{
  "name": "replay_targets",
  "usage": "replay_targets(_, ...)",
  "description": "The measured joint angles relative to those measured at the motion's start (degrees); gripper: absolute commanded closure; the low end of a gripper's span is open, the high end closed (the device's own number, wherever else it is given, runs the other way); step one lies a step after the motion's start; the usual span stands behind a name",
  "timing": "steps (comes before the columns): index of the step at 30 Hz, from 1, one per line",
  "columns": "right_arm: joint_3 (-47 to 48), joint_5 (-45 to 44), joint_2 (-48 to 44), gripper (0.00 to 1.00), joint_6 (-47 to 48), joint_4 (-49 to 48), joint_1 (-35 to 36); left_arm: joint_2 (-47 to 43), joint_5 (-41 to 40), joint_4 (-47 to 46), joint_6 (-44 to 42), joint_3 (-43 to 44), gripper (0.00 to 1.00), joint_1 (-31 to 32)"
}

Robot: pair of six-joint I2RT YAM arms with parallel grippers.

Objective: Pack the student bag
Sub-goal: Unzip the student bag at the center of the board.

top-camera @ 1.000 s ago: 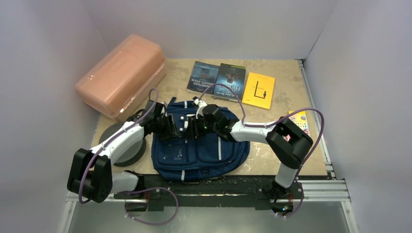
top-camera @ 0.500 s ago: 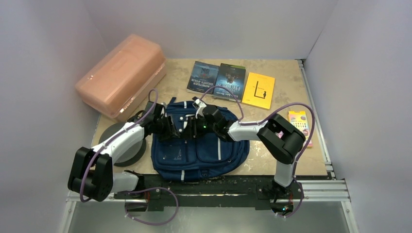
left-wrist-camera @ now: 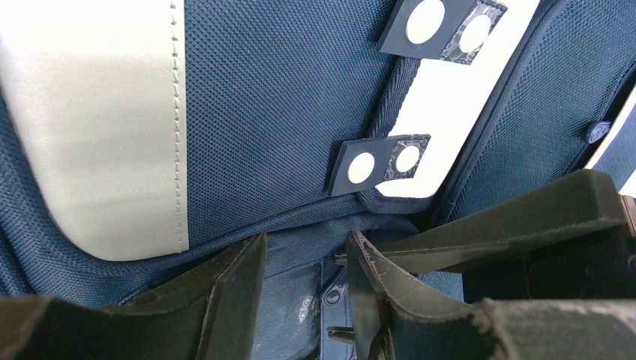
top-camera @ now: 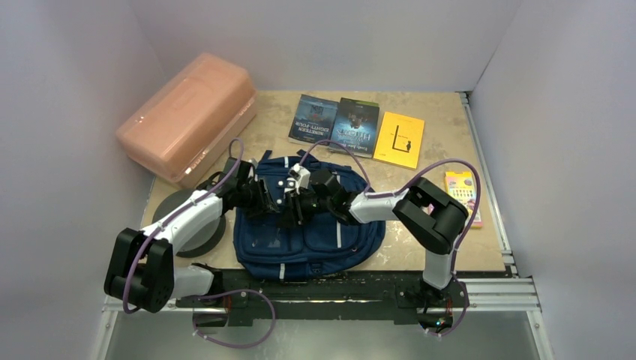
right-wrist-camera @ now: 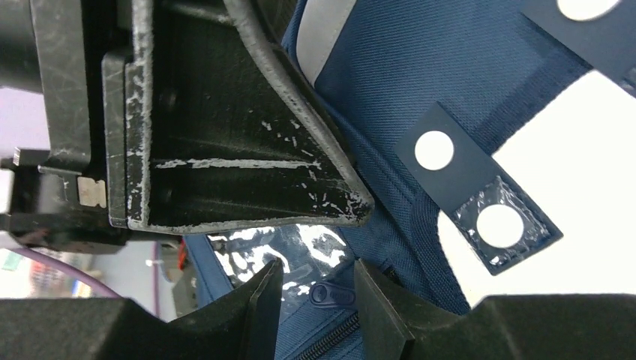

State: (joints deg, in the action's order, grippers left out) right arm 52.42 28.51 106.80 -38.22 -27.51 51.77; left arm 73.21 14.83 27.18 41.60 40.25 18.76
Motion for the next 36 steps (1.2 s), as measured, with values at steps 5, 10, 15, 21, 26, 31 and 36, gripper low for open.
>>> replay_targets(5,2.4,-1.5,-0.1,0.55,9.3,5.2,0.7,0.2,0.0,-0.2,0.0,0.0,0.58,0.0)
replay_targets(10,-0.2,-5.7,-3.4,0.44,19.0,4.5,1.1,0.2,0.0,-1.0,0.0,-0.5,0.59,0.0)
replay_targets(15,-3.3,-7.6,-7.0,0.42,26.9,3.5,1.2,0.2,0.1,-1.5,0.8,-0.8,0.59,0.0)
replay_targets(21,-4.2,-7.7,-7.6,0.22,36.8,3.3,3.6,0.2,0.1,-1.6,0.9,-0.8,0.59,0.0)
replay_targets(26,-10.9,-9.5,-9.7,0.20,49.7,-3.2,8.2,0.5,0.4,-2.0,0.9,-0.9,0.59,0.0)
replay_targets(31,-11.8,-11.1,-9.4,0.24,59.3,-6.6,9.1,0.9,1.2,-3.1,1.4,-1.2,0.59,0.0)
replay_targets(36,-11.6,-10.7,-8.2,0.35,67.2,-8.0,9.0,0.9,1.7,-4.0,1.4,-1.6,0.60,0.0)
